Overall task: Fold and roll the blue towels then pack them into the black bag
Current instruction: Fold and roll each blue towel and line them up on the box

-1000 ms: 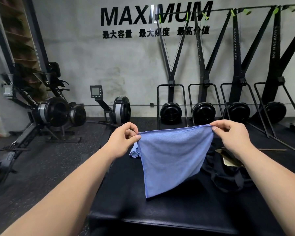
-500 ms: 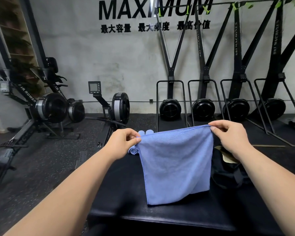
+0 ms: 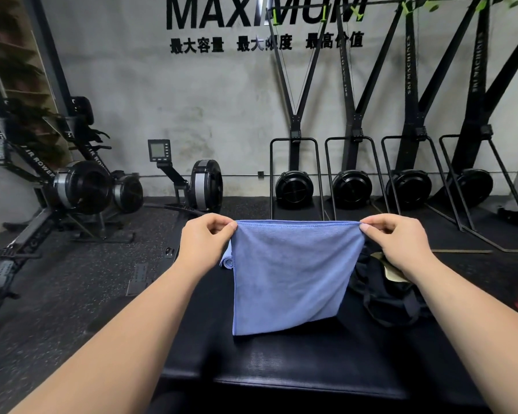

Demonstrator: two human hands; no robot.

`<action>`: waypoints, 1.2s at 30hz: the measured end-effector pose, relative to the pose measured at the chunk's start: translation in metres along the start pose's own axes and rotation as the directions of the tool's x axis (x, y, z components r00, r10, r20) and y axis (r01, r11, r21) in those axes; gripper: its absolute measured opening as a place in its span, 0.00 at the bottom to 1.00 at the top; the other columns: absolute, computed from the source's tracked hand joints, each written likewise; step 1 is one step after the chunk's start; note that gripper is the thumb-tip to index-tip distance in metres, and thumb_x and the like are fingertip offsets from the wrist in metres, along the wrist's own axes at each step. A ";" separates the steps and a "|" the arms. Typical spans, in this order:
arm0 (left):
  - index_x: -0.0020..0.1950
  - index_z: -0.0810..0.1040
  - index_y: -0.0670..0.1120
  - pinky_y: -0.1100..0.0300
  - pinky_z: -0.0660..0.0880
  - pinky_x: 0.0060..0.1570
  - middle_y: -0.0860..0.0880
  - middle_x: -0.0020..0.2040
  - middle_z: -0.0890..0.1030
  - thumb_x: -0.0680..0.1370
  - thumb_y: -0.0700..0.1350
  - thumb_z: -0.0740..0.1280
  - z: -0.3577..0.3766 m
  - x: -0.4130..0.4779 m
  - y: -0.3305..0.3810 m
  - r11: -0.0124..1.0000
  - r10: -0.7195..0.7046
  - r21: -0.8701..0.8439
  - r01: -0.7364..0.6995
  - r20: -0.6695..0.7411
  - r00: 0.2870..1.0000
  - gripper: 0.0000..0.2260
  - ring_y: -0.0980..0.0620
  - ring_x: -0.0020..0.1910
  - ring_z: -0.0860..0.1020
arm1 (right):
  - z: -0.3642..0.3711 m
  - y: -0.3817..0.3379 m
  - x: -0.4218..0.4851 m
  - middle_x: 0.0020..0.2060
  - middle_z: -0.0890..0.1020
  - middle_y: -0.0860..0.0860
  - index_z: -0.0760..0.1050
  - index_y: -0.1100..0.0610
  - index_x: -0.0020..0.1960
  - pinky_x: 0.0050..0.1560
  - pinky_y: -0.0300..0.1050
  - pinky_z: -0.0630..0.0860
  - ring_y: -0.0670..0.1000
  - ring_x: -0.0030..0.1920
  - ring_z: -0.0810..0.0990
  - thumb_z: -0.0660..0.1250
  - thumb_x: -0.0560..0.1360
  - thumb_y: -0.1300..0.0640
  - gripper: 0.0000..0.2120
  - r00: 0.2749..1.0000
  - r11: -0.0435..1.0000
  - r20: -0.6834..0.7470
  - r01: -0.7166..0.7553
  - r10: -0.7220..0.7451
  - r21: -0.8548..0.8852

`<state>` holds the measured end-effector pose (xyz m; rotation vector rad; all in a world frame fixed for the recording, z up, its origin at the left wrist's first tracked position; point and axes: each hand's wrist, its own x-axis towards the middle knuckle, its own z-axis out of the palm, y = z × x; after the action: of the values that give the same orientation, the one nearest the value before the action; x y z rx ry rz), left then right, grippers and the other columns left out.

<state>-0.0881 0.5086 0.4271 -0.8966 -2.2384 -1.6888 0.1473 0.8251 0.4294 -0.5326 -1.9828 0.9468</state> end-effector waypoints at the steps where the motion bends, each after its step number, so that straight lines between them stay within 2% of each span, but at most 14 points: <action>1: 0.45 0.87 0.54 0.60 0.78 0.45 0.56 0.40 0.87 0.79 0.47 0.75 0.000 0.001 0.000 1.000 0.001 0.001 -0.001 0.005 1.000 0.03 0.55 0.41 0.85 | 0.000 0.001 0.000 0.39 0.88 0.46 0.88 0.49 0.48 0.43 0.30 0.75 0.47 0.41 0.82 0.77 0.76 0.58 0.05 1.000 1.000 0.005 0.001 -0.001 0.002; 4: 0.48 0.86 0.54 0.61 0.77 0.45 0.55 0.40 0.86 0.80 0.47 0.74 0.000 0.004 -0.001 0.999 0.030 0.022 -0.030 0.004 1.000 0.02 0.55 0.40 0.84 | 0.001 0.003 0.001 0.40 0.88 0.46 0.87 0.49 0.51 0.49 0.39 0.78 0.48 0.41 0.82 0.77 0.76 0.59 0.06 1.000 1.000 0.015 -0.011 0.011 0.011; 6: 0.54 0.86 0.54 0.67 0.74 0.46 0.55 0.41 0.86 0.81 0.46 0.73 0.000 0.005 -0.003 0.996 0.053 0.066 -0.055 0.030 0.998 0.04 0.57 0.41 0.83 | 0.001 0.004 0.001 0.41 0.88 0.46 0.87 0.50 0.55 0.54 0.41 0.79 0.47 0.42 0.83 0.77 0.76 0.58 0.08 1.000 1.000 0.011 -0.017 0.017 -0.017; 8: 0.60 0.85 0.54 0.71 0.72 0.47 0.56 0.42 0.85 0.81 0.47 0.72 -0.001 0.005 -0.004 0.985 0.069 0.150 -0.082 0.087 0.994 0.08 0.59 0.44 0.82 | 0.000 0.001 0.000 0.42 0.88 0.45 0.88 0.47 0.54 0.55 0.43 0.79 0.48 0.45 0.85 0.76 0.77 0.56 0.07 1.000 0.994 0.003 0.004 -0.004 -0.105; 11: 0.52 0.87 0.55 0.69 0.72 0.43 0.57 0.41 0.85 0.82 0.47 0.72 -0.002 0.006 -0.001 0.974 0.071 0.209 -0.090 0.094 0.993 0.04 0.61 0.41 0.81 | -0.002 -0.002 0.000 0.41 0.87 0.43 0.87 0.45 0.50 0.48 0.32 0.75 0.41 0.43 0.82 0.75 0.78 0.55 0.05 0.998 0.994 -0.056 0.022 -0.028 -0.107; 15: 0.45 0.83 0.54 0.61 0.73 0.43 0.57 0.41 0.85 0.81 0.49 0.72 -0.004 0.007 0.003 0.953 0.047 0.292 -0.084 0.130 0.990 0.05 0.58 0.42 0.81 | 0.000 -0.007 -0.004 0.39 0.87 0.42 0.87 0.46 0.47 0.50 0.41 0.78 0.46 0.43 0.84 0.76 0.76 0.55 0.04 0.999 0.973 0.006 0.046 -0.046 -0.224; 18: 0.44 0.82 0.54 0.56 0.77 0.44 0.56 0.39 0.85 0.81 0.51 0.72 -0.007 0.008 0.003 0.952 0.027 0.300 -0.068 0.141 0.990 0.06 0.54 0.41 0.82 | -0.004 -0.008 -0.002 0.39 0.87 0.44 0.87 0.47 0.46 0.49 0.41 0.78 0.48 0.44 0.85 0.77 0.76 0.56 0.04 0.999 0.981 -0.024 0.023 -0.028 -0.195; 21: 0.45 0.84 0.54 0.59 0.74 0.42 0.57 0.41 0.85 0.82 0.51 0.72 -0.014 0.009 0.008 0.948 0.032 0.306 -0.089 0.186 0.982 0.06 0.61 0.39 0.80 | -0.010 -0.009 -0.002 0.39 0.88 0.47 0.88 0.49 0.46 0.50 0.44 0.82 0.47 0.42 0.86 0.79 0.75 0.57 0.03 0.996 0.995 0.067 -0.052 0.058 -0.084; 24: 0.47 0.86 0.53 0.62 0.74 0.43 0.56 0.42 0.86 0.82 0.50 0.72 -0.025 0.010 0.014 0.977 0.052 0.193 -0.095 0.216 0.975 0.05 0.63 0.39 0.80 | -0.022 -0.017 -0.006 0.39 0.88 0.50 0.88 0.54 0.50 0.38 0.36 0.79 0.43 0.37 0.82 0.77 0.76 0.60 0.04 0.982 0.968 0.141 -0.149 0.122 0.200; 27: 0.48 0.87 0.48 0.55 0.74 0.45 0.50 0.41 0.84 0.77 0.55 0.77 -0.042 0.012 0.023 0.996 -0.009 -0.085 0.035 0.288 0.958 0.10 0.53 0.39 0.78 | -0.036 -0.023 -0.002 0.40 0.85 0.49 0.88 0.54 0.49 0.38 0.37 0.73 0.45 0.40 0.78 0.75 0.77 0.61 0.05 0.959 0.906 0.258 -0.212 0.120 0.367; 29: 0.47 0.86 0.46 0.57 0.72 0.43 0.48 0.38 0.79 0.74 0.57 0.78 -0.052 0.014 0.030 0.936 -0.020 -0.307 0.170 0.435 0.900 0.15 0.53 0.37 0.73 | -0.044 -0.029 0.003 0.38 0.84 0.49 0.88 0.54 0.46 0.39 0.36 0.74 0.45 0.38 0.78 0.71 0.78 0.64 0.09 0.939 0.836 0.325 -0.268 0.116 0.478; 31: 0.45 0.85 0.45 0.63 0.72 0.41 0.50 0.37 0.75 0.80 0.49 0.72 -0.061 0.015 0.042 0.866 0.035 -0.434 0.249 0.548 0.835 0.09 0.54 0.35 0.70 | -0.051 -0.038 0.005 0.36 0.83 0.48 0.86 0.57 0.46 0.41 0.38 0.75 0.45 0.36 0.78 0.66 0.79 0.64 0.10 0.918 0.772 0.389 -0.305 0.082 0.558; 33: 0.44 0.83 0.45 0.65 0.74 0.39 0.52 0.35 0.76 0.82 0.44 0.66 -0.065 0.013 0.053 0.833 0.065 -0.481 0.274 0.576 0.815 0.09 0.56 0.34 0.70 | -0.054 -0.047 0.007 0.35 0.81 0.48 0.82 0.58 0.49 0.41 0.39 0.73 0.46 0.36 0.76 0.66 0.77 0.62 0.06 0.892 0.736 0.453 -0.308 0.002 0.603; 36: 0.46 0.83 0.42 0.63 0.73 0.38 0.51 0.37 0.78 0.81 0.44 0.68 -0.061 0.016 0.043 0.853 0.003 -0.426 0.303 0.584 0.812 0.07 0.55 0.34 0.70 | -0.047 -0.041 0.011 0.35 0.78 0.48 0.83 0.59 0.48 0.35 0.37 0.71 0.46 0.35 0.71 0.66 0.76 0.61 0.07 0.890 0.732 0.455 -0.329 0.029 0.596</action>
<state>-0.0883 0.4648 0.4892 -1.5552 -2.2728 -2.4167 0.1802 0.8262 0.4835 -0.1106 -1.7786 1.9281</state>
